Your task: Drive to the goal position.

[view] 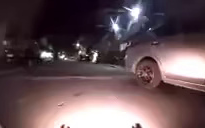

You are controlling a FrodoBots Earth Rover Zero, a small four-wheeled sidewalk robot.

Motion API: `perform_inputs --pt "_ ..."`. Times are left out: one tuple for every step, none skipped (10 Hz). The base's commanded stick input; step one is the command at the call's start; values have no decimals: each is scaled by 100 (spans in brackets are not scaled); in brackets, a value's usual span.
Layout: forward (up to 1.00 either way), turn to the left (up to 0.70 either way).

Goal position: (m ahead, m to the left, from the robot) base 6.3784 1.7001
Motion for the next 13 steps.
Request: perform_inputs --pt "25 0" --pt "37 0" --pt "49 0" --pt "61 0" --pt "74 0" --pt "85 0" --pt "85 0" --pt "85 25" --pt "85 27" --pt "85 15" --pt "85 5" --pt "85 2" --pt "85 0"
